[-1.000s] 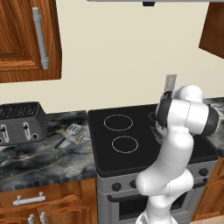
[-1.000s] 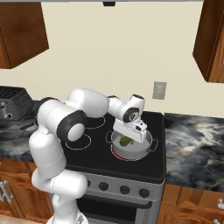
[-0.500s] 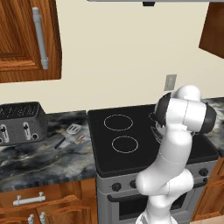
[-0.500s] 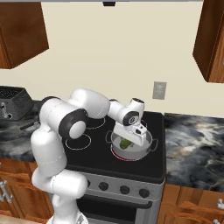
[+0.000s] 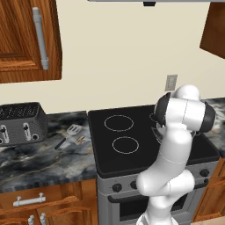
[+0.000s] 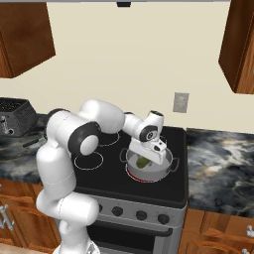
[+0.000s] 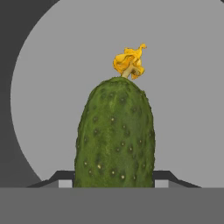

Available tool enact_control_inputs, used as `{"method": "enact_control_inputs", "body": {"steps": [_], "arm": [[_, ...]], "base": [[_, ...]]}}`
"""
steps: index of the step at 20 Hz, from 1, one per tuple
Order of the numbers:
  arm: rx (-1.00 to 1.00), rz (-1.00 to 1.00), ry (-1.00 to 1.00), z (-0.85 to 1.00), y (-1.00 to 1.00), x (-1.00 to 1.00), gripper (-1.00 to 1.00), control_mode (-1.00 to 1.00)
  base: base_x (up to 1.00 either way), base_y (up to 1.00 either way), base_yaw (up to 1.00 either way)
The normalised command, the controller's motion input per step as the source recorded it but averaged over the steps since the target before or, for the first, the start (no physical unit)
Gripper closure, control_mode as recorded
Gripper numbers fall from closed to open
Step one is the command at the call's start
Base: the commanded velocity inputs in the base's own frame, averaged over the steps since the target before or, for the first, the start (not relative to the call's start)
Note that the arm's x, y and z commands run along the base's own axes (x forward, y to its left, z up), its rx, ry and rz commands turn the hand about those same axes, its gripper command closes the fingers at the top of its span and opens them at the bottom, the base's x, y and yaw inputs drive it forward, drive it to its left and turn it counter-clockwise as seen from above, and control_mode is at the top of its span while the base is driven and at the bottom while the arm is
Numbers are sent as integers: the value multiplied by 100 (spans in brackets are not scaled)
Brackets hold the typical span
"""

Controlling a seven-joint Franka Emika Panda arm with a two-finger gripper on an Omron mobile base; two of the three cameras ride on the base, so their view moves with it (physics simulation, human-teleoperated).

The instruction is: Put the cucumber and mushroom in the pot. Retrieve the spatula and lightly stir the vegetables in the pot.

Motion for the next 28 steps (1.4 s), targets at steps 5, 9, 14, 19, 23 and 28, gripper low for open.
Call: {"method": "enact_control_inputs", "body": {"steps": [5, 9, 14, 19, 23, 28], "arm": [[0, 0, 0, 0, -12, 6, 100, -100], [0, 0, 0, 0, -6, 0, 100, -100], [0, 0, 0, 0, -1, 0, -100, -100], [0, 0, -1, 0, 0, 0, -100, -100], [0, 0, 0, 0, 0, 0, -100, -100], [0, 0, 0, 9, 0, -1, -100, -100]], "base": [[0, 0, 0], [0, 0, 0], [0, 0, 0], [0, 0, 0], [0, 0, 0], [0, 0, 0]]}}
